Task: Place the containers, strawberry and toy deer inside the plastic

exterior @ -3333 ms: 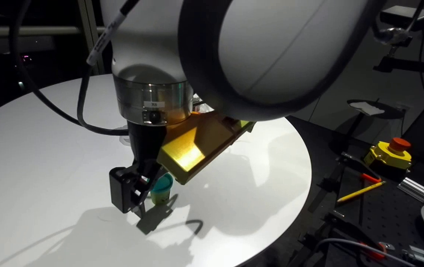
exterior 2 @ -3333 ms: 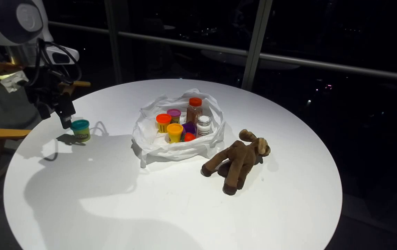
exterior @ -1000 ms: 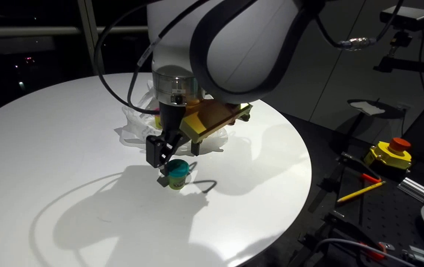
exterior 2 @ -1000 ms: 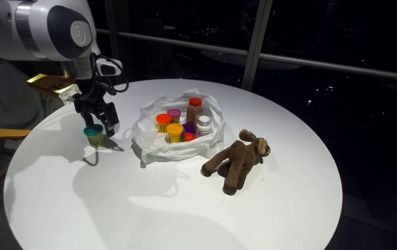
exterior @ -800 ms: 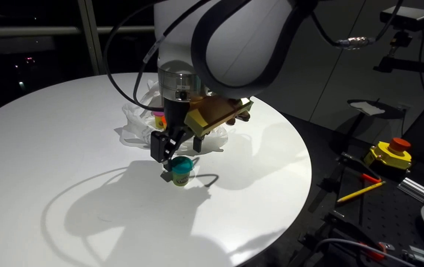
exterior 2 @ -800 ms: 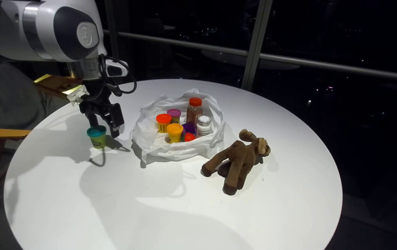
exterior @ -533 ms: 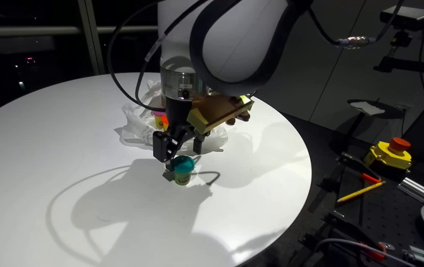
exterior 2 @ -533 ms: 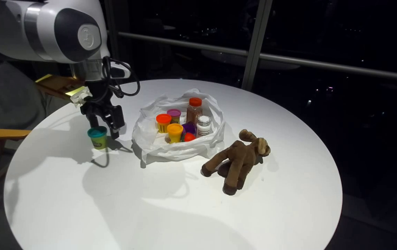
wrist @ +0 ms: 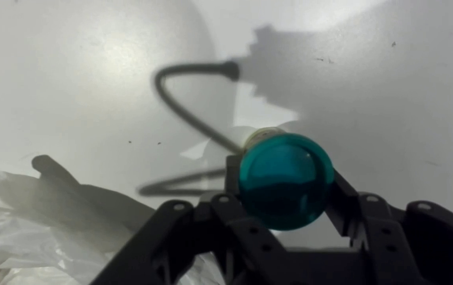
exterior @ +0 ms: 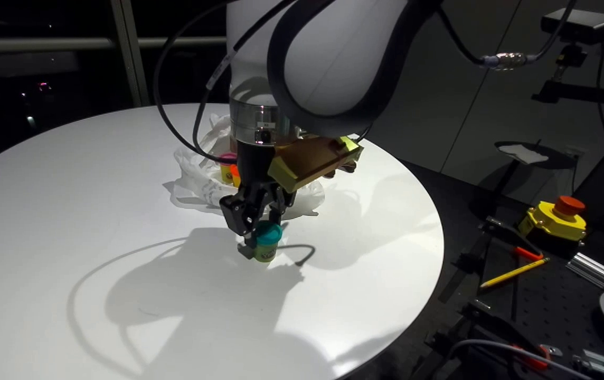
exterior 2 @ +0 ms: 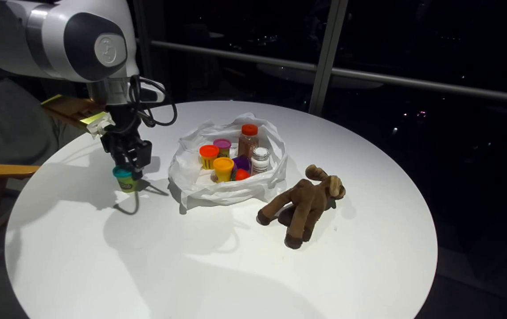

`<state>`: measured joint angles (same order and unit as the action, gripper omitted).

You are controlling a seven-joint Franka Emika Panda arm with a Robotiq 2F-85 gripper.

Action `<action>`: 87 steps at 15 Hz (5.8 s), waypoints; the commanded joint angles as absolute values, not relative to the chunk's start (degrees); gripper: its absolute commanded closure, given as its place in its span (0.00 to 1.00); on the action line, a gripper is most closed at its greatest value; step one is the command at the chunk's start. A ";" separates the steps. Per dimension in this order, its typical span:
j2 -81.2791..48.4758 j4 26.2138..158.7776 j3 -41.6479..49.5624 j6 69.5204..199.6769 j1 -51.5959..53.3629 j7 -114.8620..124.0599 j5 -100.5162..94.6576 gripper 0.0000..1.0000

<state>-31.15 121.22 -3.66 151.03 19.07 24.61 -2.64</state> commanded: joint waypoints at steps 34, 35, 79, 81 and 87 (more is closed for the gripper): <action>-38.10 110.25 8.66 159.54 20.18 33.86 -10.50 0.72; -38.48 110.00 8.85 159.86 20.21 33.83 -10.34 0.72; -31.83 121.36 11.02 174.23 -1.00 17.09 1.37 0.42; -32.50 121.07 8.36 174.14 -2.74 14.89 2.52 0.58; -34.50 120.85 6.92 172.96 -3.16 12.48 3.12 0.98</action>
<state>-33.57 121.82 7.04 172.89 -2.93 14.69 1.74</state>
